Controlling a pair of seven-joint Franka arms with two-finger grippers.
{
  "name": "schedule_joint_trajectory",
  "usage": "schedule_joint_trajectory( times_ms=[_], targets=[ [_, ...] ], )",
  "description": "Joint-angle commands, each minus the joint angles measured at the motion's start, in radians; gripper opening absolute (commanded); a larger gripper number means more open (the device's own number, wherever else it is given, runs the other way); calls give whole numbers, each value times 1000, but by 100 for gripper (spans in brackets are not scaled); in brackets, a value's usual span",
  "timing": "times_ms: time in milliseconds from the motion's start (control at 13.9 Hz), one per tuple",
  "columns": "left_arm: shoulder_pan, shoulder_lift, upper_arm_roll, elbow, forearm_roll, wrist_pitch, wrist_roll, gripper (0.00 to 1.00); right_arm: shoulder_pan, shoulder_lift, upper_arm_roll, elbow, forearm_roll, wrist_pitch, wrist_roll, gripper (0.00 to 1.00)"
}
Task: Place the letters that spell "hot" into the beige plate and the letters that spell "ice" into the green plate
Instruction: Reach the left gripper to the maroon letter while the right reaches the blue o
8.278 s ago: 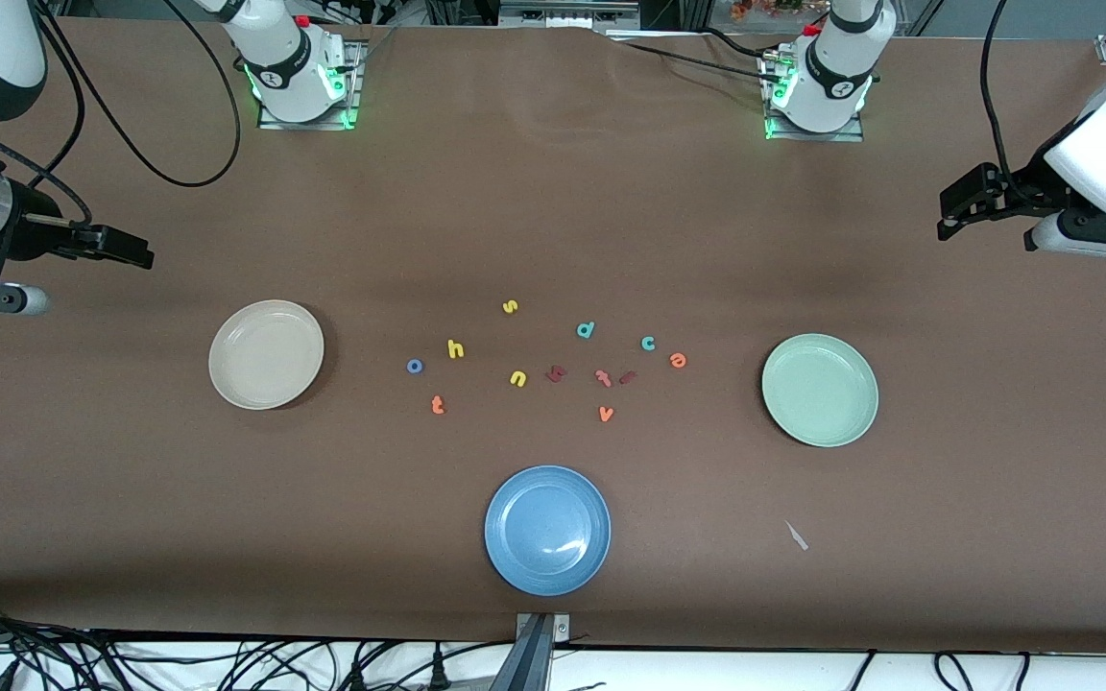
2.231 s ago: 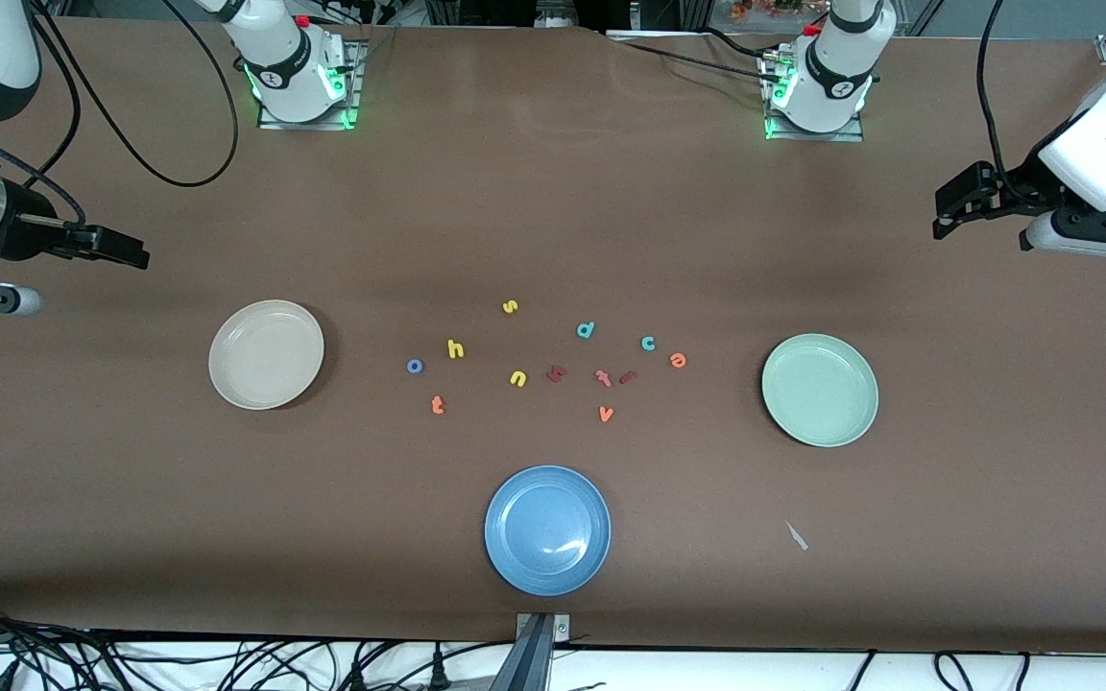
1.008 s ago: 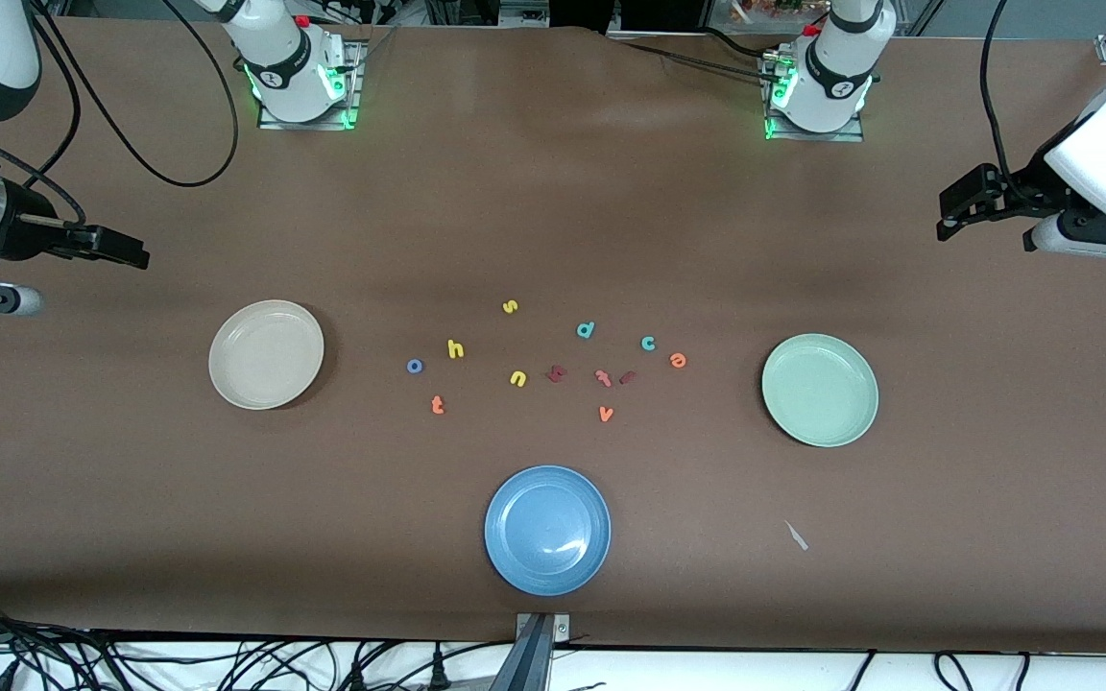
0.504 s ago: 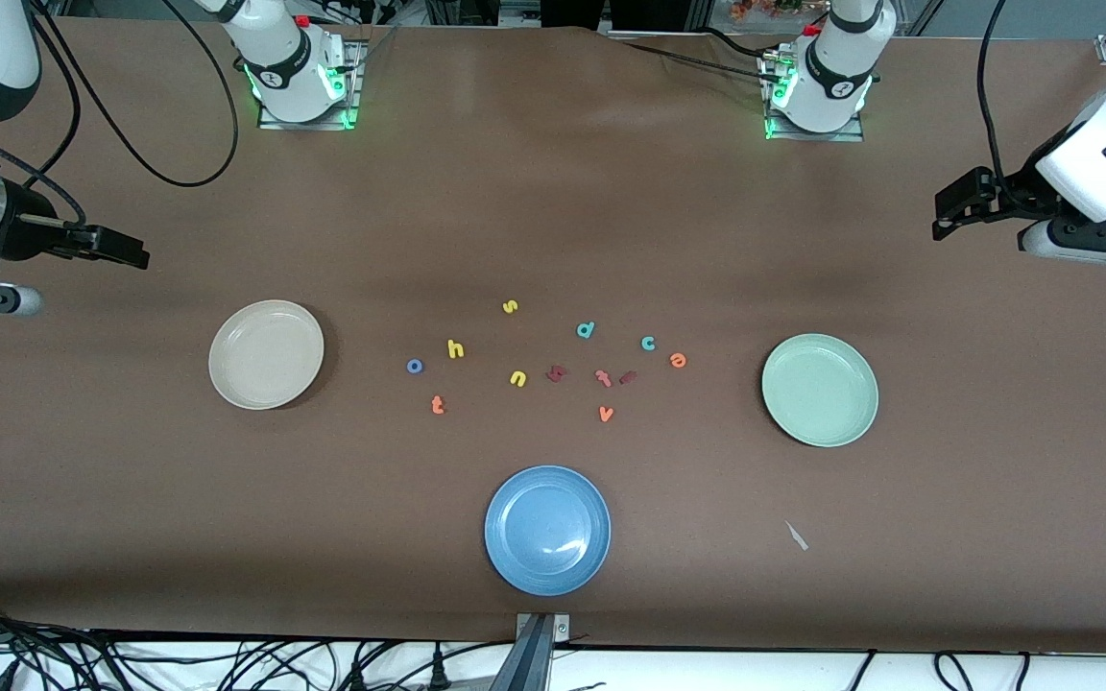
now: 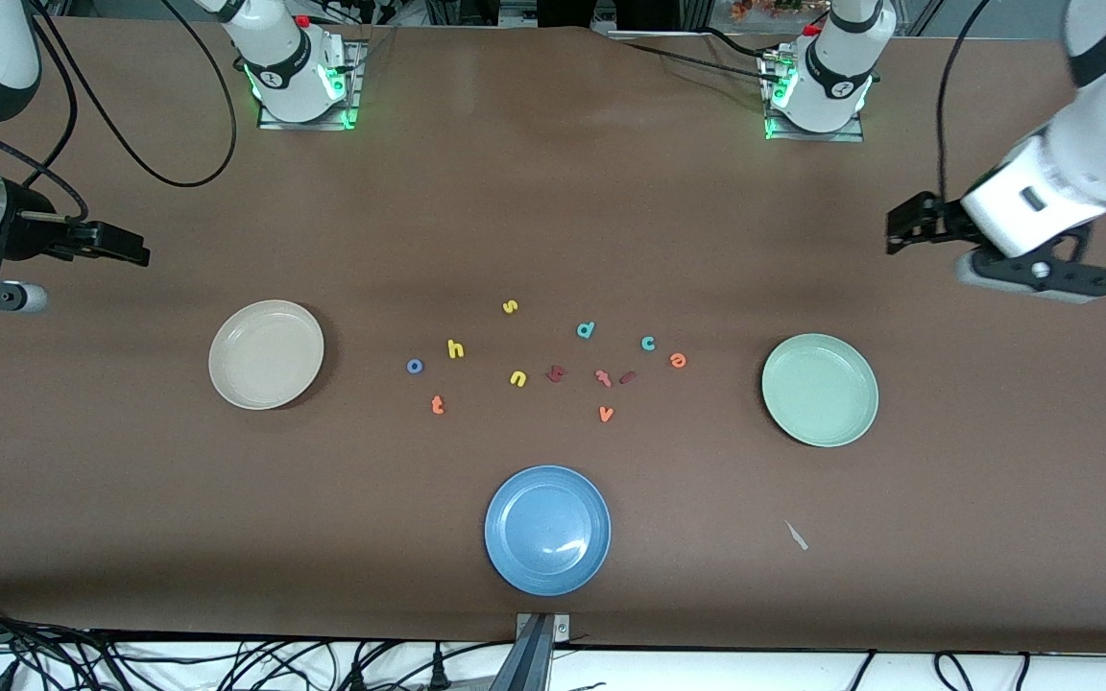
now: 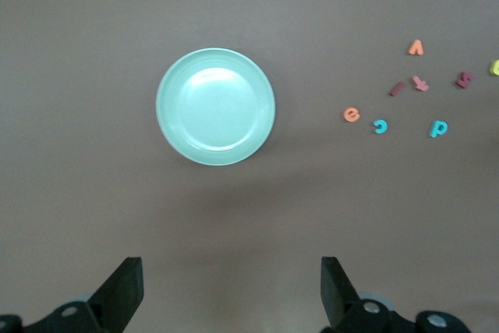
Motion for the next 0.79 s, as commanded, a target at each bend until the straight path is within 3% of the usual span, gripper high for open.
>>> schedule_joint_trajectory(
  times_ms=[0, 432, 720],
  targets=[
    [-4, 63, -68, 9, 15, 33, -3, 100, 1, 10, 3, 10, 6, -20, -25, 100],
    [-6, 220, -168, 9, 28, 157, 5, 100, -1, 74, 3, 2, 69, -26, -18, 100],
    [-62, 332, -201, 9, 28, 376, 68, 100, 27, 91, 10, -25, 95, 36, -8, 100]
  ],
)
